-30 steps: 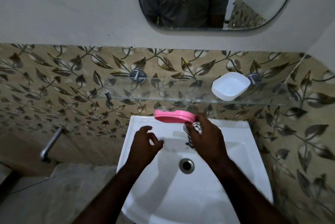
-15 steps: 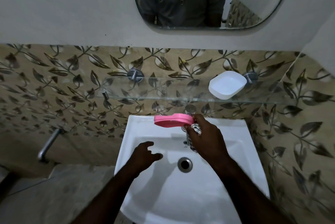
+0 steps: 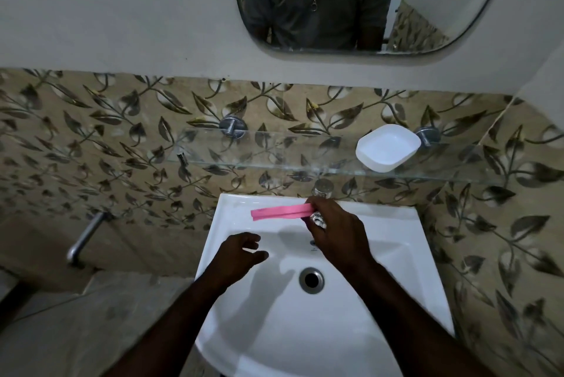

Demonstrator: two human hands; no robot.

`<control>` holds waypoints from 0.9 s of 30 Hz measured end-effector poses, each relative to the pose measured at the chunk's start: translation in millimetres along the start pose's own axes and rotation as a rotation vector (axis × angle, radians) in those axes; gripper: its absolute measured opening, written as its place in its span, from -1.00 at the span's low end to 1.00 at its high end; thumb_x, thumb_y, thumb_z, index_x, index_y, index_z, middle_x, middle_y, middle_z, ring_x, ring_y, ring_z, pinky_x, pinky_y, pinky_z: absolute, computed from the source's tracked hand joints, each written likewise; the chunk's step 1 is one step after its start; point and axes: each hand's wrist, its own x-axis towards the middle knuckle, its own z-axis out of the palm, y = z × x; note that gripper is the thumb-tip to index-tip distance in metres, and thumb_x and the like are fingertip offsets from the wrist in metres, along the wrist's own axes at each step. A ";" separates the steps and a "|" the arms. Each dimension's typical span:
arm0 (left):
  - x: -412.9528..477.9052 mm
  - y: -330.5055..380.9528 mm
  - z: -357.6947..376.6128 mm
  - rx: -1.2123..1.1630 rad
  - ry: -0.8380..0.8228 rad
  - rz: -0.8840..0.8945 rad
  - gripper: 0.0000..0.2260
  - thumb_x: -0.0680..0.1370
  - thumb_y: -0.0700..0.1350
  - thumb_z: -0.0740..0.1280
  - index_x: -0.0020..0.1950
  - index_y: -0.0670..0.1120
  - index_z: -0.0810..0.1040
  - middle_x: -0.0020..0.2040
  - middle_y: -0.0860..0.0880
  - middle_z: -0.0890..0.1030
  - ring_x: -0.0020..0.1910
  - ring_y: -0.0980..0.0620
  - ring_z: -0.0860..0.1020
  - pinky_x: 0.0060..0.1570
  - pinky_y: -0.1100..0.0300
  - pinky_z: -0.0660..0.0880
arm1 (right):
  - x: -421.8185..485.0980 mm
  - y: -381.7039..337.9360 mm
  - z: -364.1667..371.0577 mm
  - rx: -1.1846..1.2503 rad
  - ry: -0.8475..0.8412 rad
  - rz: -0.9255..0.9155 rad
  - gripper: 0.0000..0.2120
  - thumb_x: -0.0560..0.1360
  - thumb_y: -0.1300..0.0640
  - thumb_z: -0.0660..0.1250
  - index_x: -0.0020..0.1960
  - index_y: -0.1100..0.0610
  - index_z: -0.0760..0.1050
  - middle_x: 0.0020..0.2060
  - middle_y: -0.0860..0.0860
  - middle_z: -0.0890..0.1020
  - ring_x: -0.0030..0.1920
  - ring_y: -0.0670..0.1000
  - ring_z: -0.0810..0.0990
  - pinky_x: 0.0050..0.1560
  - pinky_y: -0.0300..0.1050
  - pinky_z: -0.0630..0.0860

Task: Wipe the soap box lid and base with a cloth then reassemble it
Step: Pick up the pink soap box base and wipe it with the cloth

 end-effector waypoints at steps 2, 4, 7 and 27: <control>-0.3 1.9 -2.6 -0.003 0.047 0.014 -0.45 0.38 -0.05 0.55 0.32 -0.03 0.46 0.31 -0.09 0.51 0.10 0.00 0.59 0.02 0.15 0.53 | -0.9 1.1 -0.7 -0.009 -0.044 -0.014 -0.77 0.48 0.01 0.36 0.13 -0.08 0.50 -0.03 -0.09 0.65 -0.13 0.08 0.66 -0.22 -0.06 0.56; -1.5 6.1 -10.3 0.072 0.010 0.077 -0.05 0.26 0.16 0.58 0.53 0.04 0.17 0.54 -0.04 0.19 0.44 0.03 0.32 0.33 0.04 0.40 | -1.1 0.5 -2.4 -0.015 -0.134 -0.010 -0.80 0.50 -0.07 0.29 0.12 -0.13 0.45 -0.07 -0.10 0.63 -0.18 0.03 0.66 -0.20 -0.03 0.57; -4.9 21.9 -26.3 0.171 -0.106 0.207 0.27 0.06 0.48 0.46 0.58 0.10 -0.12 0.59 0.11 -0.09 0.56 0.11 0.00 0.49 -0.04 0.16 | 0.8 1.1 -8.7 -0.017 -0.258 -0.001 -0.78 0.51 -0.15 0.23 0.12 -0.15 0.42 -0.07 -0.11 0.62 -0.16 0.00 0.65 -0.13 -0.01 0.56; -18.5 79.9 -6.0 -0.905 -0.325 -0.108 -0.26 0.45 0.41 0.11 0.30 -0.17 0.52 0.16 -0.33 0.55 0.08 -0.25 0.56 0.19 -0.24 0.44 | 11.5 -19.6 -43.6 0.767 -0.330 0.539 -0.51 0.23 0.12 0.65 0.08 0.21 0.56 -0.06 0.13 0.71 -0.09 0.09 0.70 -0.01 0.10 0.65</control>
